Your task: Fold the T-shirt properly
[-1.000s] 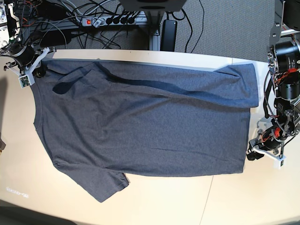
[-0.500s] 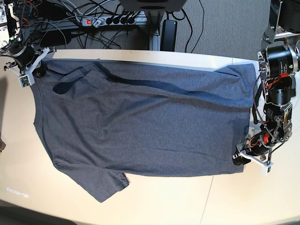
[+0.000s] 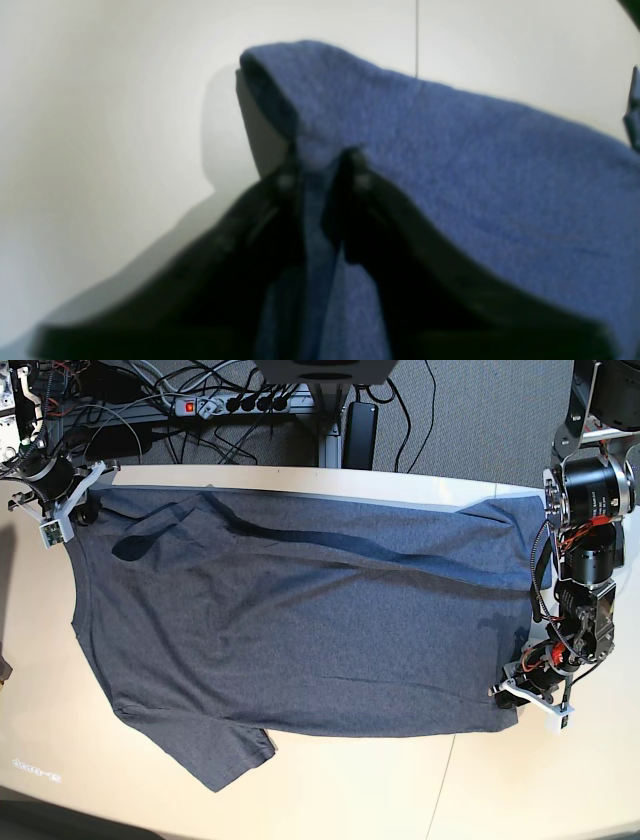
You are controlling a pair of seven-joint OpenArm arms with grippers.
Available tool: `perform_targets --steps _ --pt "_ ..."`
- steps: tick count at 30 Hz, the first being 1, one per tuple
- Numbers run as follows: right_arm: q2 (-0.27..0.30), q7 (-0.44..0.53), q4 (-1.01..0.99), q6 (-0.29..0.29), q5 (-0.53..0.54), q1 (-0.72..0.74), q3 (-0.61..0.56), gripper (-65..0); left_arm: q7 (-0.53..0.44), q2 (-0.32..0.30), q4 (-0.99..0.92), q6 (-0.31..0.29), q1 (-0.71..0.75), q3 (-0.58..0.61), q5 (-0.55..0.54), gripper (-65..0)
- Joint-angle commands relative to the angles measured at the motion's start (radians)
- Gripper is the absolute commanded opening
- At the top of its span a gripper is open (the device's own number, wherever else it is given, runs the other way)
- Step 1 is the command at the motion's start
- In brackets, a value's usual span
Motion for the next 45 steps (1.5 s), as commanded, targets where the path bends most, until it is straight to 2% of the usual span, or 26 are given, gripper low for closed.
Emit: perform_targets --steps 1,2,3,8,12,15,19,24,27,29,31,35,40,45 --pt "0.011 -0.037 0.0 0.064 -0.006 -0.008 0.003 -65.0 -0.006 -0.006 0.005 -0.012 -0.019 0.002 0.003 -60.1" --pt "0.011 -0.037 0.0 0.064 -0.006 -0.008 0.003 -65.0 -0.024 -0.006 0.005 -0.012 -0.019 0.002 0.004 -64.2" --pt "0.011 -0.037 0.0 0.064 -0.006 -0.008 0.003 -65.0 -0.039 -0.006 0.005 -0.012 -0.019 0.002 0.012 -65.0" --pt "0.011 -0.037 0.0 0.064 -0.001 -0.006 0.003 -65.0 -0.047 -0.006 0.005 -0.012 -0.019 0.002 0.042 -65.0" --pt "0.011 -0.04 0.004 0.064 0.055 0.016 0.019 -65.0 -0.045 -0.006 0.005 -0.012 -0.019 0.002 0.049 -65.0" --pt "0.011 -0.056 0.014 0.064 0.092 0.041 0.065 -65.0 -0.042 -0.006 0.005 -0.012 -0.019 0.002 0.055 -65.0" --pt "0.011 -0.126 0.028 0.072 0.172 0.084 0.166 -65.0 -0.033 -0.006 0.005 -0.012 -0.019 0.002 0.059 -65.0" --pt "0.015 -0.194 0.027 0.098 0.229 0.191 0.274 -65.0 -0.026 -0.006 0.005 -0.012 -0.019 0.002 0.059 -65.0" --pt "0.032 -0.215 0.007 0.092 0.218 0.288 0.285 -65.0 -0.013 -0.006 0.005 -0.013 -0.018 0.002 0.063 -65.0" --pt "0.037 -0.214 -0.043 0.08 0.217 0.377 0.285 -65.0 -0.017 -0.006 0.009 -0.039 -0.03 0.013 0.09 -65.0" --pt "0.043 -0.214 -0.14 0.077 0.219 0.488 0.285 -65.0 -0.016 -0.006 0.009 -0.047 -0.053 0.06 0.101 -65.0" --pt "0.048 -0.211 -0.379 0.087 0.225 0.706 0.285 -65.0 -0.016 -0.005 0.01 -0.057 -0.113 0.235 0.107 -65.0" --pt "0.047 -0.208 -0.547 0.113 0.255 0.84 0.28 -65.0 -0.019 -0.005 0.011 -0.056 -0.157 0.432 0.107 -65.0" --pt "0.033 -0.152 -0.684 0.112 0.23 0.954 0.242 -65.0 -0.036 -0.006 0.011 -0.045 -0.168 0.479 0.107 -65.0"
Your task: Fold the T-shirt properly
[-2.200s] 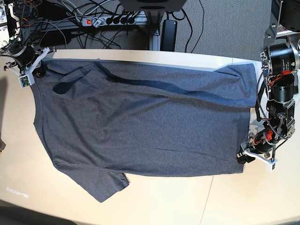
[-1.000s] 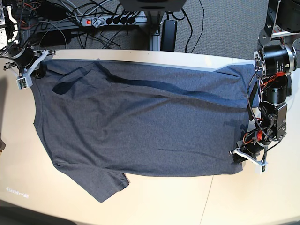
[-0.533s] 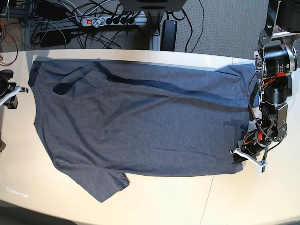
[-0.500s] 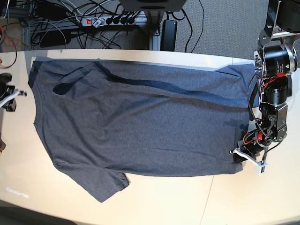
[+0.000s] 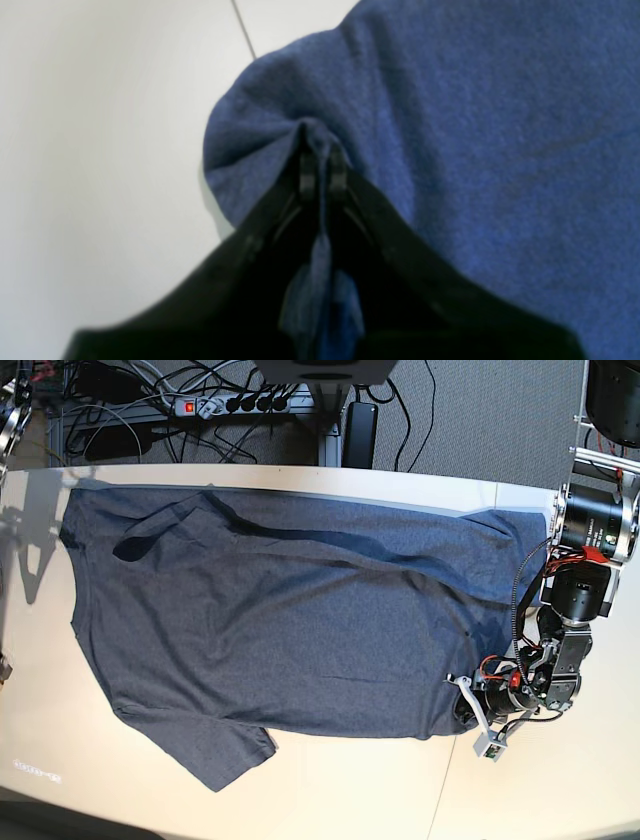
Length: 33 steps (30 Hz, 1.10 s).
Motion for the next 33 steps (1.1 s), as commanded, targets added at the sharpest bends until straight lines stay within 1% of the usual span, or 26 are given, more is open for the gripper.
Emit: perform_targets --steps 1,5,9,13,17,18,19,21,22,23,24,25,28,33 --pt "0.019 0.032 -0.027 0.056 -0.005 0.045 -0.004 -65.0 -0.011 -0.01 0.013 -0.007 -0.037 -0.002 -0.005 -65.0" --pt "-0.012 0.08 -0.219 0.056 -0.03 0.175 -0.029 -65.0 -0.01 -0.013 0.013 -0.007 -0.037 -0.002 -0.005 -65.0" --pt "-0.074 0.093 -0.373 0.056 -0.101 0.267 -0.029 -65.0 -0.004 -0.012 0.013 -0.007 -0.037 -0.002 -0.005 -65.0" --pt "-0.13 0.14 -0.406 0.057 -0.166 0.276 -0.029 -65.0 -0.004 -0.012 0.013 -0.007 -0.038 -0.002 -0.004 -65.0" --pt "-0.148 0.153 -0.405 0.058 -0.164 0.278 -0.029 -65.0 -0.004 -0.013 0.013 -0.007 -0.037 -0.002 -0.004 -65.0" --pt "-0.149 0.158 -0.405 0.058 -0.164 0.278 -0.029 -63.9 -0.004 -0.015 0.013 -0.007 -0.037 -0.002 -0.004 -65.0" --pt "-0.149 0.158 -0.405 0.06 -0.166 0.278 -0.029 -58.4 -0.003 -0.016 0.013 -0.007 -0.037 -0.002 -0.004 -65.0" --pt "-0.148 0.158 -0.405 0.085 -0.165 0.278 -0.029 -45.4 -0.004 -0.021 0.013 -0.007 -0.037 -0.002 -0.005 -65.0" --pt "-0.149 0.158 -0.405 0.087 -0.166 0.278 -0.029 -39.5 -0.003 -0.023 0.013 -0.007 -0.038 -0.002 -0.004 -65.0" --pt "-0.149 0.158 -0.405 0.087 -0.166 0.278 -0.029 -35.7 -0.003 -0.024 0.013 -0.007 -0.037 -0.002 -0.005 -65.0" --pt "-0.15 0.154 -0.405 0.087 -0.166 0.278 -0.031 -34.4 0.001 -0.024 0.013 -0.007 -0.037 -0.002 -0.004 -65.0" --pt "-0.15 0.154 -0.405 0.089 -0.166 0.278 -0.036 -34.4 0.005 -0.023 0.013 -0.007 -0.037 -0.002 -0.005 -65.0" --pt "-0.153 0.154 -0.405 0.128 -0.166 0.278 -0.073 -34.4 0.004 -0.023 0.013 -0.006 -0.038 -0.002 -0.005 -65.0" --pt "-0.173 0.155 -0.406 0.128 -0.166 0.277 -0.185 -34.4 0.008 -0.023 0.013 -0.007 -0.037 -0.002 -0.005 -65.0"
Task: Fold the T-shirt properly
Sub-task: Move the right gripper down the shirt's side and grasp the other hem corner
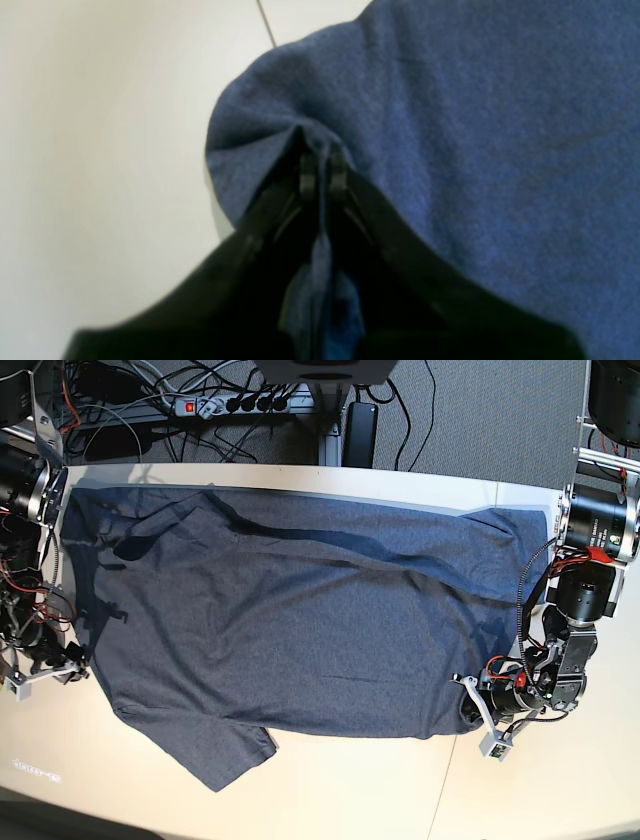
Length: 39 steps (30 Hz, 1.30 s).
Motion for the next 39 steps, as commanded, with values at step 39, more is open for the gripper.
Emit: perform_targets --steps 39 --pt "-0.192 0.083 0.016 0.124 -0.221 0.007 -0.026 -34.4 0.001 -0.01 0.013 -0.007 -0.035 -0.002 -0.006 -65.0"
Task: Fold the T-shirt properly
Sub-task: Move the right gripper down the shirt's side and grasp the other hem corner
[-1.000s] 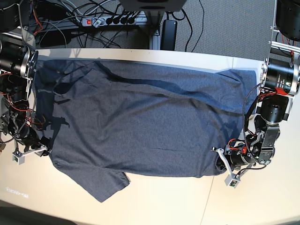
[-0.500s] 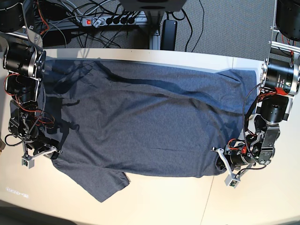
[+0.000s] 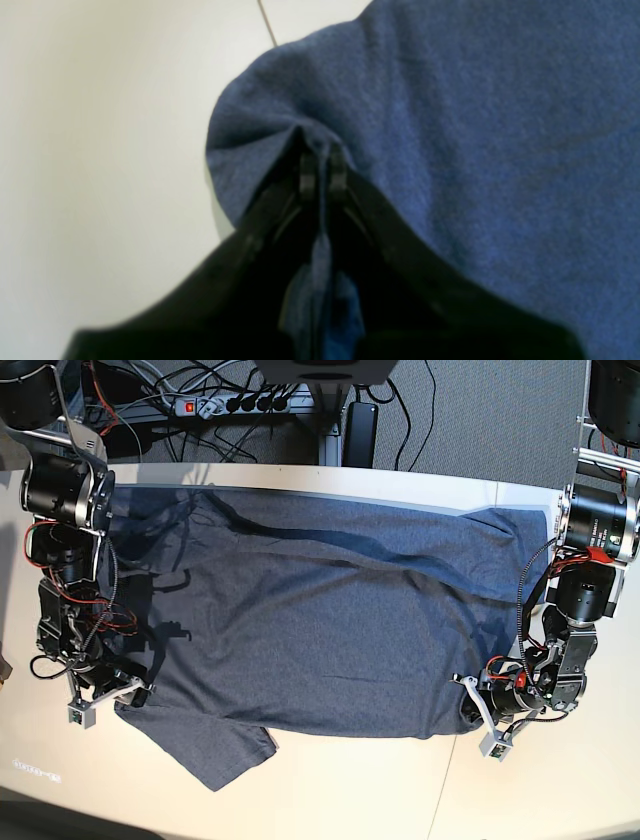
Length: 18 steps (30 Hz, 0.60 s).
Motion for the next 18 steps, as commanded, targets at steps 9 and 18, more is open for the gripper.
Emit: perform_targets --steps 9,18 --pt "0.028 -0.052 0.0 0.083 -0.069 0.005 -0.004 -34.4 -0.003 -0.009 0.013 -0.007 -0.035 -0.002 -0.006 -65.0" --pt "0.029 -0.042 0.0 0.082 -0.143 -0.003 -0.157 -52.1 -0.003 -0.015 0.013 -0.007 -0.035 -0.002 -0.04 -65.0"
